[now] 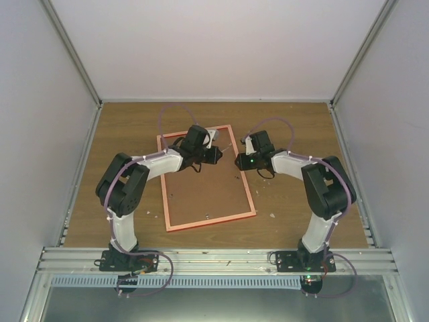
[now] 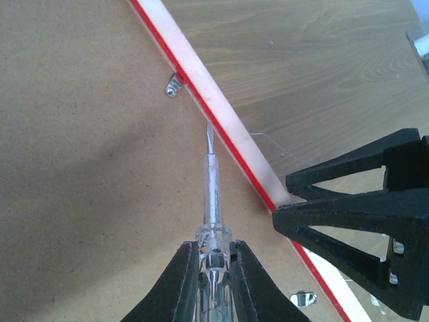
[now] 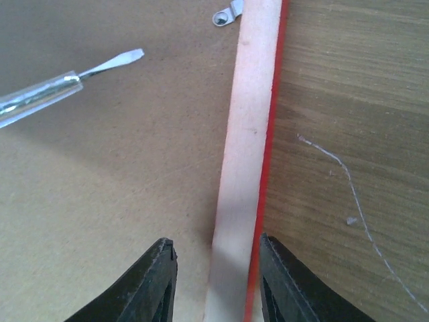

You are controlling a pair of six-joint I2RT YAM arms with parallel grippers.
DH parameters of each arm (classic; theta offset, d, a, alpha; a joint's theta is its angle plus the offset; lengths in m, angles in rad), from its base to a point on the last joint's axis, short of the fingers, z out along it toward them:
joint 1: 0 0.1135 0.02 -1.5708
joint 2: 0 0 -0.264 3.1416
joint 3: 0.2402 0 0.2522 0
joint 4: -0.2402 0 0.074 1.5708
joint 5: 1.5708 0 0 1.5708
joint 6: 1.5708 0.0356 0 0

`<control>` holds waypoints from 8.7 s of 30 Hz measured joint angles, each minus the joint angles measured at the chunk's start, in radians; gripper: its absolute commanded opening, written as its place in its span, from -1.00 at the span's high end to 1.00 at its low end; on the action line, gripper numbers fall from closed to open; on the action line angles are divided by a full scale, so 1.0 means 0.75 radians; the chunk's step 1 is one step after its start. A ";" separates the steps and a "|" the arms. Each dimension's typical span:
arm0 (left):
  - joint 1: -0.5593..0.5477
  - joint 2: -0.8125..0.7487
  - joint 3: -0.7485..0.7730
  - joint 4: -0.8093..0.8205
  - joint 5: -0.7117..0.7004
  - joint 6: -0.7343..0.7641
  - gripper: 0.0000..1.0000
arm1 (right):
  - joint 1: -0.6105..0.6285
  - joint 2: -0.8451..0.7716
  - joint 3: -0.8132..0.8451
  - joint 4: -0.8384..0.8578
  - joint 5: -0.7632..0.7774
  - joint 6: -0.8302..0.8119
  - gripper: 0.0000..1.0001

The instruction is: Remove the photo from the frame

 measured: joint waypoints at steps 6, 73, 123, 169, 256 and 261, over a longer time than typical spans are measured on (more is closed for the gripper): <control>0.007 0.076 0.064 -0.017 0.024 0.012 1.00 | 0.000 0.069 0.029 0.024 0.013 -0.001 0.36; 0.069 0.223 0.089 0.185 0.090 -0.027 1.00 | -0.015 0.091 -0.013 0.143 -0.003 0.032 0.79; 0.068 0.219 0.110 0.137 0.081 -0.012 1.00 | -0.015 0.091 -0.018 0.152 -0.011 0.031 0.80; 0.045 0.221 0.113 0.128 -0.110 -0.077 1.00 | -0.015 0.091 -0.025 0.165 -0.012 0.031 0.80; 0.301 -0.510 -0.380 -0.531 -0.333 -0.007 1.00 | -0.045 -0.229 -0.384 0.188 0.243 0.245 0.99; 0.297 -0.507 -0.374 -0.536 -0.343 -0.001 1.00 | -0.045 -0.229 -0.384 0.188 0.242 0.246 0.99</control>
